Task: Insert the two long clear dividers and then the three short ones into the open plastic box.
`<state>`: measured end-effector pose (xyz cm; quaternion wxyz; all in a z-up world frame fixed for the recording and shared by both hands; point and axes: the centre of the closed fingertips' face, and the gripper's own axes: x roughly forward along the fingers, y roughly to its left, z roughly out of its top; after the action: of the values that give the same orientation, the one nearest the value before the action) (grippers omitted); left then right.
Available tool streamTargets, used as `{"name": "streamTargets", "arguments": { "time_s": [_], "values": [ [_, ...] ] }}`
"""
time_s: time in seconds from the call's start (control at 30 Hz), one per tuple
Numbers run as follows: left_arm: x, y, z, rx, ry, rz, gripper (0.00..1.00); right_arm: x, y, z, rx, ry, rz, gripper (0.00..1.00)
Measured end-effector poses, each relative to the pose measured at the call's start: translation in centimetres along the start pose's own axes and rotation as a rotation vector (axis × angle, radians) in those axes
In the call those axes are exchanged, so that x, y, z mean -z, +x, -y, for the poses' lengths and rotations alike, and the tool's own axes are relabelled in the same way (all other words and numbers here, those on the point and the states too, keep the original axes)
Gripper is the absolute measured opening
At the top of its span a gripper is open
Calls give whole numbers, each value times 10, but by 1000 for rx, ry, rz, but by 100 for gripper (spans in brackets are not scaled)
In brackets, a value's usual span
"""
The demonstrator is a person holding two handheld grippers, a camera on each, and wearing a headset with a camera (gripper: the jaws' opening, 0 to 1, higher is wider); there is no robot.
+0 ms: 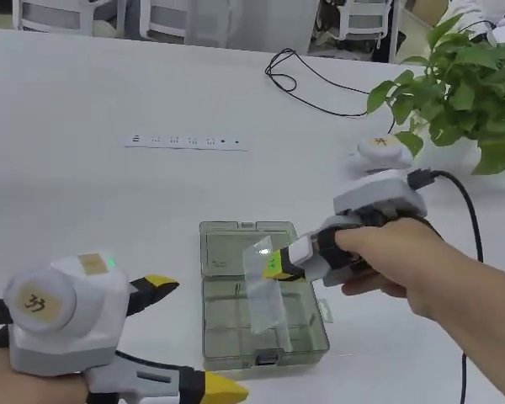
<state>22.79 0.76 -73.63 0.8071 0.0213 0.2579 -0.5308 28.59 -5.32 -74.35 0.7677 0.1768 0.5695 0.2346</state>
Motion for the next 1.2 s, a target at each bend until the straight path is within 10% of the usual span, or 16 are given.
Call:
{"name": "streamTargets", "arguments": {
  "time_s": [1.2],
  "values": [
    [3, 2, 7, 46, -19, 32, 98, 15, 36, 21, 145, 11, -96, 7]
  ]
}}
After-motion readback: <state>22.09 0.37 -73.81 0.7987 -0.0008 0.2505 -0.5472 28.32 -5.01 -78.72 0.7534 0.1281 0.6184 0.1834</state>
